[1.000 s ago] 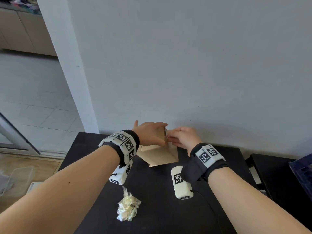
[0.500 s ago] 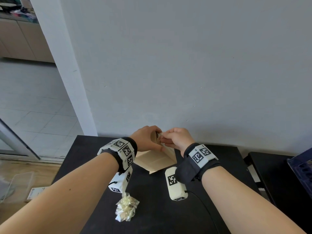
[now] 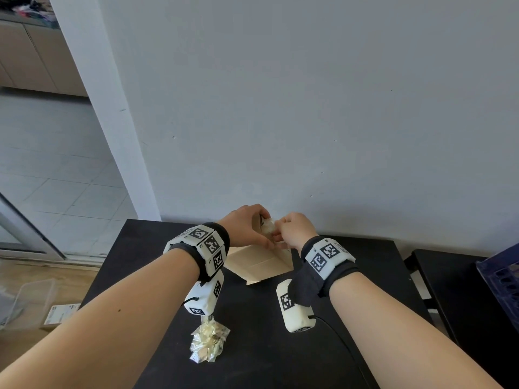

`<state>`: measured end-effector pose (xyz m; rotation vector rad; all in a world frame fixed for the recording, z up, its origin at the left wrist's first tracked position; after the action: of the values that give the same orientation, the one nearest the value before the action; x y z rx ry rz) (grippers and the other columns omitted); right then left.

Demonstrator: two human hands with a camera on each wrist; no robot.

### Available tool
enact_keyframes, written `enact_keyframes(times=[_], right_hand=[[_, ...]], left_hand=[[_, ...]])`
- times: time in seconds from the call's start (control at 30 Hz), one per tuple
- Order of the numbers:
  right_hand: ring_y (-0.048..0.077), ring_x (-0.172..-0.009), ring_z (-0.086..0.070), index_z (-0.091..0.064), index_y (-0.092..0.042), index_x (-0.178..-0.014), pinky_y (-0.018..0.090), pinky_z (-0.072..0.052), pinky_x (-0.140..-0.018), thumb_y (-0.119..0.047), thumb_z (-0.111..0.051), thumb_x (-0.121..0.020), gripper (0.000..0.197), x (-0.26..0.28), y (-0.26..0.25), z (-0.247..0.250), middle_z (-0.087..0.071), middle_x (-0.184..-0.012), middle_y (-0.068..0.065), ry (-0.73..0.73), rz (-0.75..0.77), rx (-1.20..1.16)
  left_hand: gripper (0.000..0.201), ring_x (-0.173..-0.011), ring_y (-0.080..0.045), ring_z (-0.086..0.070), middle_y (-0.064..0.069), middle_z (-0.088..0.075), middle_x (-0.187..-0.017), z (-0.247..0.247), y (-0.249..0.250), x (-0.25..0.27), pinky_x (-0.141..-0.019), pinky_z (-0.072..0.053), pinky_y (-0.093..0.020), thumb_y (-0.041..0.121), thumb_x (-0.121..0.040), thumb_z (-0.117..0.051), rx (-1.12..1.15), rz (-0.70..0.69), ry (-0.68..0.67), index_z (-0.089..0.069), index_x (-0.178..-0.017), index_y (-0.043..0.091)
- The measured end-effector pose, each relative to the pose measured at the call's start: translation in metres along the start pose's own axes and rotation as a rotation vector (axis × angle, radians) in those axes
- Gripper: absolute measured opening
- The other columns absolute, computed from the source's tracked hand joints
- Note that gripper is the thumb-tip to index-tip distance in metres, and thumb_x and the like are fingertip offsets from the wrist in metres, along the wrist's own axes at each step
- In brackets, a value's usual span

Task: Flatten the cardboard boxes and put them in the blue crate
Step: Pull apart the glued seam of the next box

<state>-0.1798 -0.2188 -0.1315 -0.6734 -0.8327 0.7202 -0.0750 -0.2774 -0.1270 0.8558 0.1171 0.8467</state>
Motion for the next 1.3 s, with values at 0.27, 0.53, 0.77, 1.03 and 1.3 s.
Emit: enact_keyframes(times=[0.27,0.53,0.77,1.03,1.3], right_hand=[[0.02,-0.075,-0.068,-0.054,0.001,-0.098,0.031,-0.056,-0.077,-0.007,-0.036,-0.101,0.019,0.002,0.021,0.001,-0.062,-0.083,0.011,-0.115,-0.178,-0.244],[0.015,-0.057,-0.062,-0.054,-0.004,-0.095,0.023,-0.053,-0.05,-0.008,-0.051,-0.096,0.006,-0.003,0.02,0.016,-0.066,-0.075,0.009,0.012,-0.097,-0.333],[0.02,-0.064,-0.067,-0.06,-0.002,-0.072,0.025,-0.059,-0.07,0.014,-0.063,-0.08,0.018,-0.003,0.014,0.013,-0.065,-0.072,0.015,0.046,-0.047,-0.5],[0.02,-0.083,-0.068,-0.073,-0.02,-0.084,0.032,-0.057,-0.082,0.001,-0.074,-0.071,0.025,-0.004,0.003,-0.008,-0.069,-0.081,0.0,0.054,0.084,-0.026],[0.009,-0.08,-0.059,-0.075,-0.029,-0.092,0.027,-0.05,-0.08,-0.012,-0.062,-0.08,0.025,0.015,-0.038,-0.046,-0.066,-0.081,-0.009,-0.032,0.386,0.405]], left_hand=[[0.059,-0.101,-0.014,-0.049,0.005,-0.049,-0.112,0.005,-0.004,0.003,-0.083,-0.039,-0.025,0.031,-0.068,-0.082,0.027,0.027,-0.02,-0.051,-0.118,0.026],[0.053,-0.087,-0.013,-0.048,0.008,-0.047,-0.093,0.018,-0.019,0.002,-0.072,-0.038,-0.024,0.026,-0.07,-0.081,0.04,0.11,-0.031,-0.05,-0.113,0.026],[0.043,-0.084,-0.015,-0.052,0.0,-0.055,-0.1,0.016,-0.023,0.002,-0.069,-0.044,-0.024,0.024,-0.072,-0.079,0.008,0.116,-0.007,-0.05,-0.105,0.023],[0.042,-0.08,-0.012,-0.05,0.002,-0.053,-0.097,0.02,-0.034,0.005,-0.06,-0.039,-0.021,0.023,-0.072,-0.077,-0.005,0.114,0.025,-0.047,-0.102,0.023],[0.041,-0.082,-0.013,-0.051,0.002,-0.053,-0.1,0.028,-0.058,0.01,-0.059,-0.04,-0.021,0.024,-0.072,-0.078,0.083,0.152,0.064,-0.048,-0.1,0.022]])
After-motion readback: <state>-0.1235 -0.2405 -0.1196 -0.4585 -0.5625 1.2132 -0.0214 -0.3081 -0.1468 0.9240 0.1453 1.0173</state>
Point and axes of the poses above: each hand's wrist, its own x-axis away from the middle knuckle, its own z-axis out of the back of the hand, y = z × x, the point moved 10 cm from there along -x, towards the middle knuckle
